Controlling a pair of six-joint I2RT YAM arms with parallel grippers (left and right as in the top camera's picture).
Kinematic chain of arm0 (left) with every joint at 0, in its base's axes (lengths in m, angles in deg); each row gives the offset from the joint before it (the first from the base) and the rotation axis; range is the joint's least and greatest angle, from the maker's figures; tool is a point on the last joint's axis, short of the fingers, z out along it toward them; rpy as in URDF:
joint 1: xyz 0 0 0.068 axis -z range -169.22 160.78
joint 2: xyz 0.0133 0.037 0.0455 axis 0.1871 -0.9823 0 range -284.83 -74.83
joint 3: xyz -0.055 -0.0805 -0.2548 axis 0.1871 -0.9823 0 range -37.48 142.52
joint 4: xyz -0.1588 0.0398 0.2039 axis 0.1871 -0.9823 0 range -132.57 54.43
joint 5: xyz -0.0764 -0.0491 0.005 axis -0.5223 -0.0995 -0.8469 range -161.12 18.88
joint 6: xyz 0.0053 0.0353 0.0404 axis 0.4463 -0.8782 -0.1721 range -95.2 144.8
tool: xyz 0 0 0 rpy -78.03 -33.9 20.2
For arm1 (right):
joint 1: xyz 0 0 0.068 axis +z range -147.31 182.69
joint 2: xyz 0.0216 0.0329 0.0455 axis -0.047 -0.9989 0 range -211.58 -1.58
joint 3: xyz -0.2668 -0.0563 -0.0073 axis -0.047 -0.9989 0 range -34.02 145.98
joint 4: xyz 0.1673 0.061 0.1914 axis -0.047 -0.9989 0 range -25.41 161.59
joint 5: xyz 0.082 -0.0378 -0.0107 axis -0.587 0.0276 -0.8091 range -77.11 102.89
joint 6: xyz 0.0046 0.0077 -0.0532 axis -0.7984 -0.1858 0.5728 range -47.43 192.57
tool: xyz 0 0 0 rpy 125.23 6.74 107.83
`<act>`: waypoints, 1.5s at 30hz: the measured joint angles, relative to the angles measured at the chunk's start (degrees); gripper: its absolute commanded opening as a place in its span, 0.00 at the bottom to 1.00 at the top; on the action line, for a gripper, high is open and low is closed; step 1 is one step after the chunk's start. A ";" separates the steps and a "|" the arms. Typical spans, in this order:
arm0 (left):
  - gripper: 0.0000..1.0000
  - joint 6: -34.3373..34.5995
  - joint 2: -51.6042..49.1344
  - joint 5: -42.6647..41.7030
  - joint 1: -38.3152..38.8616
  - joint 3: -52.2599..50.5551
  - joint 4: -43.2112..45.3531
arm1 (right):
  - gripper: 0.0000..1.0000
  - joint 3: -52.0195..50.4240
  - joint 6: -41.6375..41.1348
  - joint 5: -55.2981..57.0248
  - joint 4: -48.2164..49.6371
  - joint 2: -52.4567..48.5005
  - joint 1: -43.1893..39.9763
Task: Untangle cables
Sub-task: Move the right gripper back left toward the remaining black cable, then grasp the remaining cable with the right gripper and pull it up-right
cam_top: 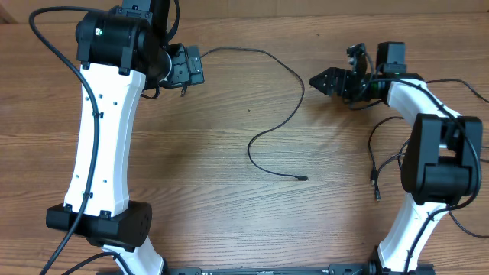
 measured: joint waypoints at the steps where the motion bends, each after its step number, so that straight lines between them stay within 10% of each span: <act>1: 1.00 0.00 -0.02 0.00 0.00 -0.02 0.00 | 1.00 0.00 -0.44 0.00 0.57 -0.46 0.57; 20: 1.00 0.00 -0.02 0.00 0.00 0.00 -0.02 | 0.98 0.57 -6.91 -1.05 8.02 -4.83 9.84; 24: 1.00 0.00 -0.02 0.00 0.00 0.00 -0.02 | 0.77 0.66 -8.33 0.31 8.50 -4.94 11.56; 29: 1.00 0.00 -0.02 0.00 0.00 -0.02 -0.02 | 0.06 0.63 -8.98 1.55 8.63 -5.70 12.46; 45: 1.00 0.00 -0.02 0.00 0.00 0.00 -0.02 | 0.04 0.63 -9.35 7.34 3.65 -3.15 11.67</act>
